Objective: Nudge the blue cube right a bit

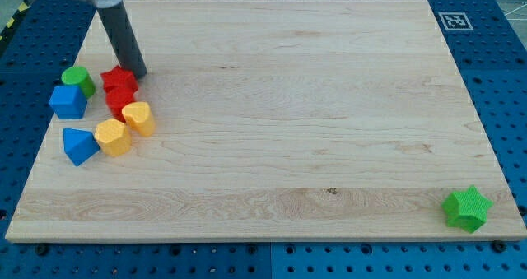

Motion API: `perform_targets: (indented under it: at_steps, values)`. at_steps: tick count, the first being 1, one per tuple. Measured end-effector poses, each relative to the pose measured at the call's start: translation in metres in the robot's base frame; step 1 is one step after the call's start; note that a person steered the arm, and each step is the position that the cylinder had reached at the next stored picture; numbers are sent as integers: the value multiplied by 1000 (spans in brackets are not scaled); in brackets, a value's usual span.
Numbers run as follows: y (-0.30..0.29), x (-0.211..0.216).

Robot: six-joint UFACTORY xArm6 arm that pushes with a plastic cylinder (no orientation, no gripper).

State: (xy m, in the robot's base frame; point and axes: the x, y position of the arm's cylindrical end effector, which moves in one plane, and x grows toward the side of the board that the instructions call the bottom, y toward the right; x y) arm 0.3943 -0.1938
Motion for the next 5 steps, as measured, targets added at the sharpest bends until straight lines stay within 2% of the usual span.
perform_targets:
  at_steps: [1,2,3,4,5]
  values:
    - [12,52]
    - [18,80]
    - [18,51]
    - [17,-34]
    - [6,-65]
